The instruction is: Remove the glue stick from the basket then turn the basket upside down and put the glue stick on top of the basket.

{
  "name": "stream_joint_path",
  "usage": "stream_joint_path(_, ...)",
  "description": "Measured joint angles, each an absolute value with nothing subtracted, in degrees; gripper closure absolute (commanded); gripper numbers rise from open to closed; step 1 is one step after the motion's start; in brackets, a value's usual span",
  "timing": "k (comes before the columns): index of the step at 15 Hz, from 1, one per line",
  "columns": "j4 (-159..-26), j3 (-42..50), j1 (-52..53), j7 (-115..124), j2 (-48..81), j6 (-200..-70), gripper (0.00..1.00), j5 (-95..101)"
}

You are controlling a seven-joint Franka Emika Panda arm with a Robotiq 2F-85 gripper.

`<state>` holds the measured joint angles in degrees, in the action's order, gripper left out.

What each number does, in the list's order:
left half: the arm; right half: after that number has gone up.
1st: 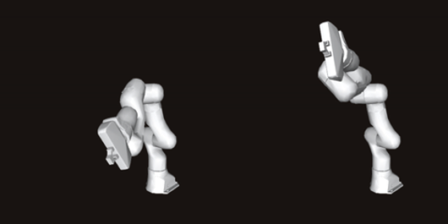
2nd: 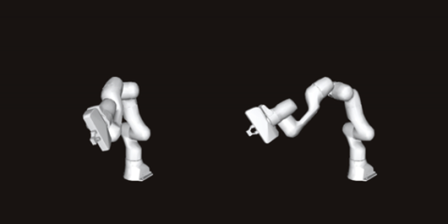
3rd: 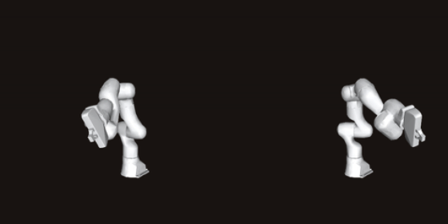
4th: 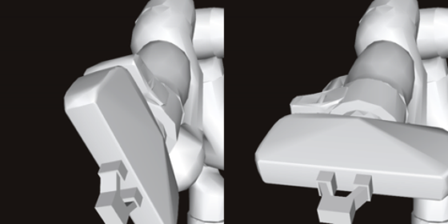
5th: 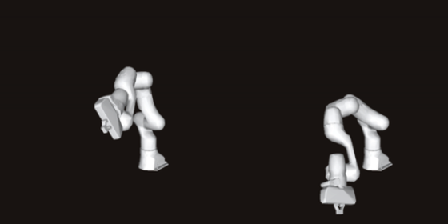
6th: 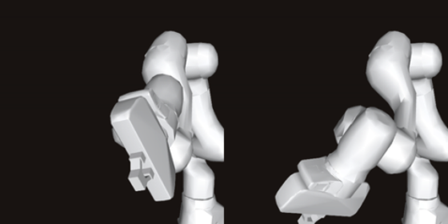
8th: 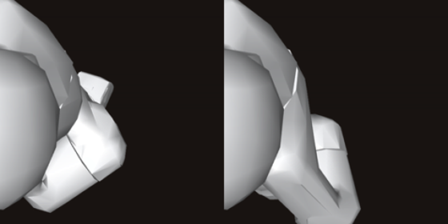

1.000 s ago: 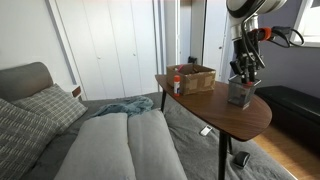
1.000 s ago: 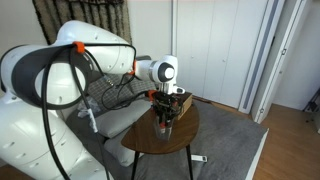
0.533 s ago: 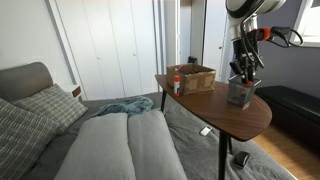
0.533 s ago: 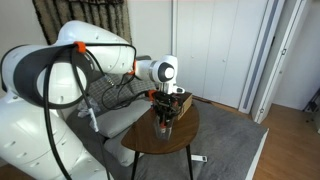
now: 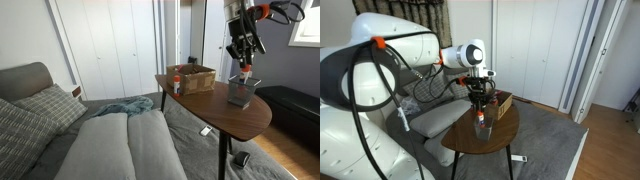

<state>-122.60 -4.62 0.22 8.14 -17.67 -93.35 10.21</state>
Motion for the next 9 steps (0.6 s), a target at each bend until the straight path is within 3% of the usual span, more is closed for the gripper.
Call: stream_joint_path(9,-117.97,-10.69,7.20,6.44,-19.16,-90.13,0.92,11.35)
